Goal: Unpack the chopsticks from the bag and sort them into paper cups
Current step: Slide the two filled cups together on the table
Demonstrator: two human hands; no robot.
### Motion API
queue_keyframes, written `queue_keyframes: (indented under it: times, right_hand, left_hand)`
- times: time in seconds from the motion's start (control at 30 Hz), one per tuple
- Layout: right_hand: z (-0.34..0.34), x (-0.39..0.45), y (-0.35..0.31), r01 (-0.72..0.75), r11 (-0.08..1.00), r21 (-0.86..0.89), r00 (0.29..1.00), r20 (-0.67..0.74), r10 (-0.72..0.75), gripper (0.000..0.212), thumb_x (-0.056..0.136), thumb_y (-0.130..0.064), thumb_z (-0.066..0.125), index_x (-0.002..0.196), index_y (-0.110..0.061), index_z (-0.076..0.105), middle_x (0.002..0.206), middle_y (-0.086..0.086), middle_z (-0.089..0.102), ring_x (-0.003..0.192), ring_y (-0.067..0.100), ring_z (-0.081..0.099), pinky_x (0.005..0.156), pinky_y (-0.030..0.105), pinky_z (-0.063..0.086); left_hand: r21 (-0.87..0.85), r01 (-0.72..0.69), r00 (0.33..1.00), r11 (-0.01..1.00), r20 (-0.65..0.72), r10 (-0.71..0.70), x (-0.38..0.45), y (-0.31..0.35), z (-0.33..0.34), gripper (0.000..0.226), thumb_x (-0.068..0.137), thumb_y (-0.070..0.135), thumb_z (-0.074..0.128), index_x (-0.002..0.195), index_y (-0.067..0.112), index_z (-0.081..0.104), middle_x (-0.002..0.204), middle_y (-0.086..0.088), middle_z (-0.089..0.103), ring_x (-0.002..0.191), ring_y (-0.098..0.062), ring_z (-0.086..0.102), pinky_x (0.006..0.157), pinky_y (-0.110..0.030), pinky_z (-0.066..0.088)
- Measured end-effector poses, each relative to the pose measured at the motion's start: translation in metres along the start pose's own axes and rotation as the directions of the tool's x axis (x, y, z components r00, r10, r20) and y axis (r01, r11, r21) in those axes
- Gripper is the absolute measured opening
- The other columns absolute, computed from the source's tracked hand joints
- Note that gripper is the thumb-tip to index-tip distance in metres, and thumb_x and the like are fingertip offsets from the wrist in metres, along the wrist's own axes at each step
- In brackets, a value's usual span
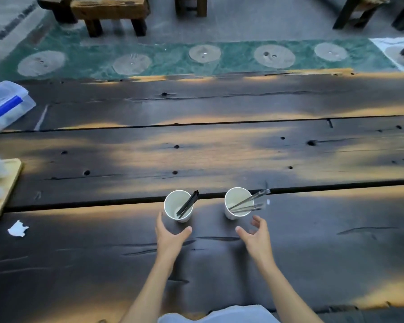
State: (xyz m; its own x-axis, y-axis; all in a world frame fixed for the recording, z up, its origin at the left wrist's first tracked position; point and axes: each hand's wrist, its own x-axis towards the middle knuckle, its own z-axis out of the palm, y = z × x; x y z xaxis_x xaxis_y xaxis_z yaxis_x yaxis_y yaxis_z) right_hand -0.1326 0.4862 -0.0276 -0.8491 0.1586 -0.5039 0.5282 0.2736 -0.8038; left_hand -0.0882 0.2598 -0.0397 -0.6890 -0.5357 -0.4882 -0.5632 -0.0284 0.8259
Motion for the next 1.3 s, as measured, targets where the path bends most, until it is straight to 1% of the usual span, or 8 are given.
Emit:
queue_keyframes:
  times: [0.1, 0.37, 0.43, 0.57, 0.87, 0.97, 1.2, 1.3]
  right_hand:
    - [0.001, 0.014, -0.005, 0.017, 1.000, -0.006, 0.999, 0.039, -0.017, 0.070, 0.081, -0.016, 0.079, 0.139, -0.017, 0.039, 0.144, 0.002, 0.043, 0.130, 0.024, 0.046, 0.108, 0.043, 0.040]
    - [0.008, 0.042, -0.014, 0.104, 0.990, 0.099, 0.978, 0.171, -0.120, 0.079, 0.071, -0.006, 0.083, 0.137, -0.025, 0.043, 0.122, -0.008, 0.067, 0.111, 0.001, 0.062, 0.105, 0.031, 0.045]
    - [0.011, 0.047, -0.015, 0.116, 0.989, 0.090, 0.978, 0.166, -0.130, 0.085, 0.071, -0.006, 0.084, 0.142, -0.024, 0.039, 0.126, -0.005, 0.064, 0.116, 0.006, 0.060, 0.106, 0.031, 0.044]
    - [0.015, 0.059, -0.017, 0.095, 0.990, 0.107, 0.978, 0.173, -0.113, 0.061, 0.071, -0.010, 0.084, 0.125, -0.015, 0.056, 0.117, 0.004, 0.070, 0.111, 0.018, 0.065, 0.105, 0.045, 0.048]
    - [0.030, 0.091, -0.057, 0.190, 0.967, 0.167, 0.969, 0.127, -0.212, 0.060, 0.070, -0.003, 0.086, 0.122, -0.014, 0.058, 0.113, 0.005, 0.071, 0.106, 0.019, 0.067, 0.098, 0.037, 0.053]
    - [0.038, 0.110, -0.080, 0.238, 0.952, 0.194, 0.955, 0.129, -0.265, 0.063, 0.069, -0.004, 0.086, 0.122, -0.018, 0.055, 0.112, 0.002, 0.070, 0.105, 0.017, 0.067, 0.094, 0.031, 0.052]
    - [0.061, 0.180, -0.141, 0.334, 0.918, 0.216, 0.929, 0.091, -0.360, 0.065, 0.065, -0.010, 0.085, 0.117, -0.030, 0.053, 0.106, -0.013, 0.071, 0.099, 0.003, 0.067, 0.085, 0.017, 0.051]
    - [0.071, 0.217, -0.169, 0.356, 0.900, 0.250, 0.920, 0.076, -0.385, 0.073, 0.066, -0.005, 0.087, 0.127, -0.018, 0.049, 0.113, -0.001, 0.069, 0.104, 0.013, 0.067, 0.093, 0.031, 0.053]
  left_hand:
    - [-0.040, -0.035, 0.999, 0.999, 0.016, 0.035, 0.010, -0.002, 0.005, 0.100, 0.068, 0.016, 0.087, 0.147, 0.035, 0.028, 0.151, 0.008, 0.039, 0.139, -0.014, 0.038, 0.115, -0.037, 0.032]
    - [-0.097, -0.157, 0.988, 0.983, -0.013, 0.156, 0.033, 0.001, 0.015, 0.101, 0.065, 0.003, 0.087, 0.133, 0.052, 0.032, 0.126, 0.031, 0.051, 0.112, 0.017, 0.050, 0.095, -0.012, 0.039]
    - [-0.106, -0.139, 0.990, 0.985, 0.007, 0.140, 0.037, 0.002, 0.015, 0.102, 0.065, 0.005, 0.088, 0.139, 0.046, 0.032, 0.131, 0.024, 0.053, 0.116, 0.011, 0.052, 0.098, -0.017, 0.040]
    - [-0.107, -0.121, 0.992, 0.987, 0.021, 0.124, 0.047, 0.000, 0.015, 0.082, 0.061, 0.020, 0.089, 0.127, 0.042, 0.047, 0.122, 0.021, 0.063, 0.113, 0.001, 0.059, 0.094, -0.022, 0.045]
    - [-0.142, -0.168, 0.986, 0.975, -0.009, 0.169, 0.077, 0.034, 0.025, 0.076, 0.062, 0.020, 0.091, 0.121, 0.042, 0.050, 0.119, 0.020, 0.066, 0.110, 0.000, 0.063, 0.089, -0.021, 0.048]
    - [-0.178, -0.188, 0.982, 0.966, -0.005, 0.190, 0.097, 0.057, 0.035, 0.074, 0.065, 0.015, 0.091, 0.124, 0.035, 0.051, 0.119, 0.016, 0.068, 0.111, -0.006, 0.064, 0.092, -0.027, 0.050]
    - [-0.246, -0.273, 0.961, 0.930, -0.022, 0.276, 0.166, 0.125, 0.059, 0.071, 0.070, -0.002, 0.086, 0.122, 0.031, 0.049, 0.117, 0.011, 0.065, 0.100, 0.004, 0.065, 0.080, -0.013, 0.053]
    - [-0.270, -0.323, 0.945, 0.907, -0.035, 0.325, 0.201, 0.156, 0.071, 0.073, 0.070, -0.008, 0.083, 0.125, 0.024, 0.047, 0.120, 0.004, 0.063, 0.097, 0.006, 0.065, 0.080, -0.015, 0.054]
